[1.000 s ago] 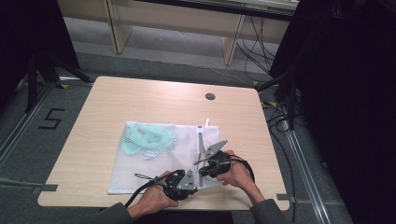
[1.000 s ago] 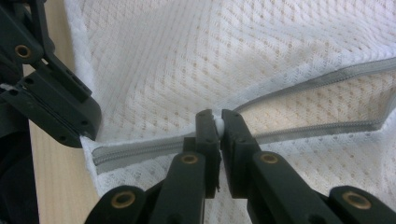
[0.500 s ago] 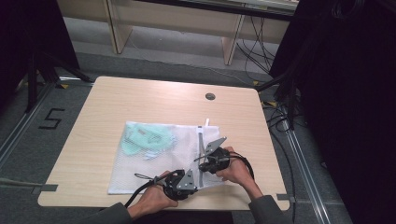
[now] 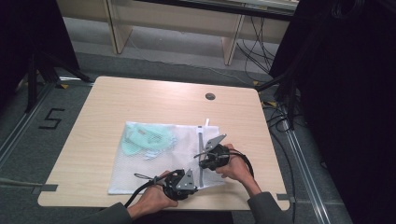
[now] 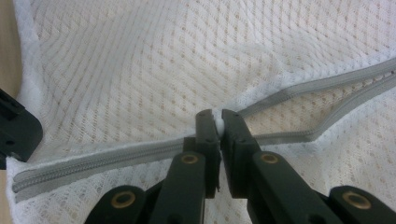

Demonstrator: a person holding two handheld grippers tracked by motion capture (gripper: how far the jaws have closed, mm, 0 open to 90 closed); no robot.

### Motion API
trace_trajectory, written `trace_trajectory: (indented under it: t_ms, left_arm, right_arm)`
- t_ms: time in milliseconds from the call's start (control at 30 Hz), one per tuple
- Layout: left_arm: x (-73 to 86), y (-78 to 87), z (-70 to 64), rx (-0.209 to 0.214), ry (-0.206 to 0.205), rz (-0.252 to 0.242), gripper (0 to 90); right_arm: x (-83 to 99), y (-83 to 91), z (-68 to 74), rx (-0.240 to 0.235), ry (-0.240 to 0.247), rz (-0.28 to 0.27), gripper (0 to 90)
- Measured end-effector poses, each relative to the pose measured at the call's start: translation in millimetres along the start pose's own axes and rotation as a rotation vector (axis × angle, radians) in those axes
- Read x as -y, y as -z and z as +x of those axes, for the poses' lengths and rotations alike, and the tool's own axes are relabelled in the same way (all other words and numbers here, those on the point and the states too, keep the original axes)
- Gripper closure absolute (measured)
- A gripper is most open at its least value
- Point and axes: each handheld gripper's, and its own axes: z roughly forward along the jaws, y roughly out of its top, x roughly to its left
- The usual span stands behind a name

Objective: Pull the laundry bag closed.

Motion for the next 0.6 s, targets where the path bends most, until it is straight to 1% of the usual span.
trace_trajectory:
  t_ms: [33, 133, 167, 233, 267, 300, 333, 367, 400, 433, 467, 500, 533, 567, 600]
  left_arm:
    - [-0.1, 0.0, -0.1, -0.001, 0.001, -0.001, 89.0]
    - [0.1, 0.1, 0.3, 0.001, 0.006, -0.003, 89.0]
    - [0.0, 0.3, 0.2, 0.0, 0.008, -0.005, 89.0]
    - [-0.4, 0.5, 0.3, 0.002, 0.005, -0.004, 89.0]
    - [-0.3, 0.3, 0.1, -0.002, 0.005, -0.006, 89.0]
    - [-0.1, 0.2, 0.3, 0.0, 0.006, -0.006, 89.0]
    - [-0.1, 1.0, 1.2, 0.002, -0.008, 0.007, 89.0]
    - [-0.6, 2.9, 3.5, 0.005, -0.042, 0.035, 89.0]
    - [-0.7, 2.8, 3.3, 0.009, -0.037, 0.031, 89.0]
    - [-0.4, 1.1, 1.2, 0.003, -0.009, 0.005, 89.0]
    - [-0.2, 0.5, 0.4, 0.003, 0.006, -0.004, 89.0]
    - [-0.2, 0.8, 0.9, 0.002, 0.0, 0.001, 89.0]
    - [-0.2, 0.9, 0.7, 0.003, 0.002, -0.002, 89.0]
    - [-0.9, 3.4, 3.6, 0.006, -0.043, 0.035, 89.0]
    - [-0.8, 3.0, 3.3, 0.007, -0.037, 0.029, 89.0]
  right_arm:
    - [0.0, -0.6, 0.0, 0.006, 0.0, -0.002, 86.6]
    - [-0.5, -0.8, -2.2, -0.001, 0.015, -0.005, 86.6]
    - [-0.3, -0.8, -2.2, 0.002, -0.004, -0.006, 86.6]
    - [-0.4, -0.6, -2.7, 0.001, -0.006, -0.004, 86.6]
    - [-0.3, -0.4, -3.3, 0.011, -0.01, -0.003, 86.6]
    - [-0.3, -0.4, -3.3, 0.011, -0.01, -0.003, 86.6]
    - [-0.4, -0.5, -3.7, 0.014, -0.008, -0.004, 86.6]
    - [-0.4, -0.6, -4.0, 0.013, -0.008, -0.004, 86.6]
    - [-0.5, -0.7, -4.2, 0.015, -0.008, -0.005, 86.6]
    - [-0.8, -1.1, -5.7, 0.012, 0.007, -0.007, 86.6]
    - [-0.8, -1.2, -5.9, 0.017, 0.004, -0.007, 86.6]
    - [-0.6, -0.7, -5.8, 0.024, -0.009, -0.005, 86.6]
    - [-0.5, -1.0, -6.7, 0.022, -0.009, -0.007, 86.6]
    - [-0.8, -0.8, -8.4, 0.015, -0.001, -0.007, 86.6]
    - [-0.8, -0.2, -7.9, 0.027, -0.012, -0.002, 86.6]
